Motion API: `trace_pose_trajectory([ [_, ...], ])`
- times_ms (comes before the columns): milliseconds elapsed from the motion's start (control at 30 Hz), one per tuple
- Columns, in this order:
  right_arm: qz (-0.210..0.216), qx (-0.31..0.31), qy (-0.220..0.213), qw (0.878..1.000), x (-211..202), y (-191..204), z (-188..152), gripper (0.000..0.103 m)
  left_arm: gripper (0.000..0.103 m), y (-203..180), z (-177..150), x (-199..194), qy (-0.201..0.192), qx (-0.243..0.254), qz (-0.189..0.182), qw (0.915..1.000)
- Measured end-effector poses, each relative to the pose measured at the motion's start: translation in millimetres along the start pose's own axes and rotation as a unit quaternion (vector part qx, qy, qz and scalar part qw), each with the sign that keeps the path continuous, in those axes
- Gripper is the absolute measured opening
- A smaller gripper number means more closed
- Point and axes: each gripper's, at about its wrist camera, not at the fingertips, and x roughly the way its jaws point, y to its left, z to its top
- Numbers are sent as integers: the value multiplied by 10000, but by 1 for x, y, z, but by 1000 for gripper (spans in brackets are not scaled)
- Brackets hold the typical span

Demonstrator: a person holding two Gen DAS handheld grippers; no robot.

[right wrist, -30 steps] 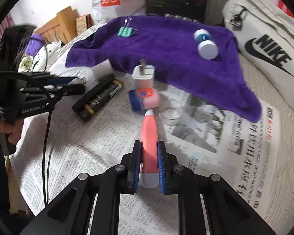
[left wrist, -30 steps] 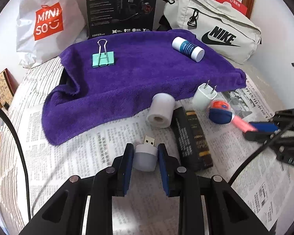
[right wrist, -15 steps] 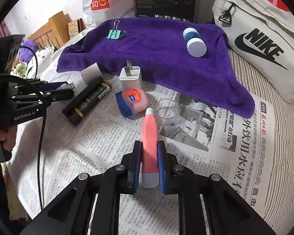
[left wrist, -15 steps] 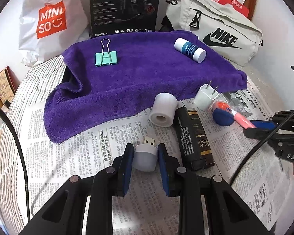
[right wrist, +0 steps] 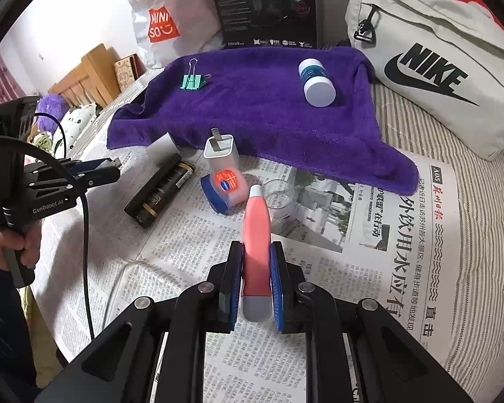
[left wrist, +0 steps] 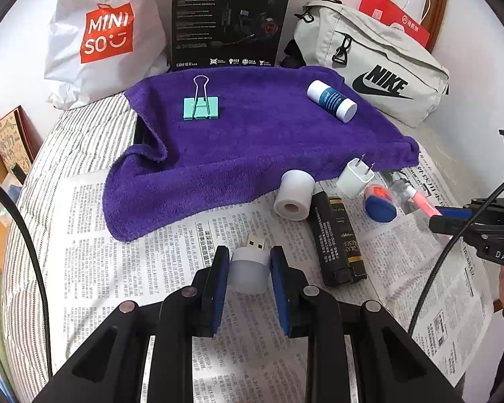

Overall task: Organize rigid objects
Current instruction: 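Carry the USB light with the left tool onto the towel while the right tool carries the pink tube there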

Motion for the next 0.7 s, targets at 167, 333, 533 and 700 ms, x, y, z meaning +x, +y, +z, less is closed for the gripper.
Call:
trace_pose_trajectory([
  [167, 104, 15, -25, 9999, -1, 3, 2, 16, 24, 2, 4, -7, -38, 27, 45, 10000],
  [333, 186, 6, -115, 9998, -7, 4, 10, 16, 24, 4, 13, -12, -100, 15, 20, 9999],
  [533, 227, 28, -239, 9995, -12, -1, 23, 16, 24, 7, 29, -13, -169, 50, -34, 9998],
  [700, 211, 71, -318, 9992, -13, -9, 35, 16, 24, 9, 41, -10, -192, 114, -13, 9998],
])
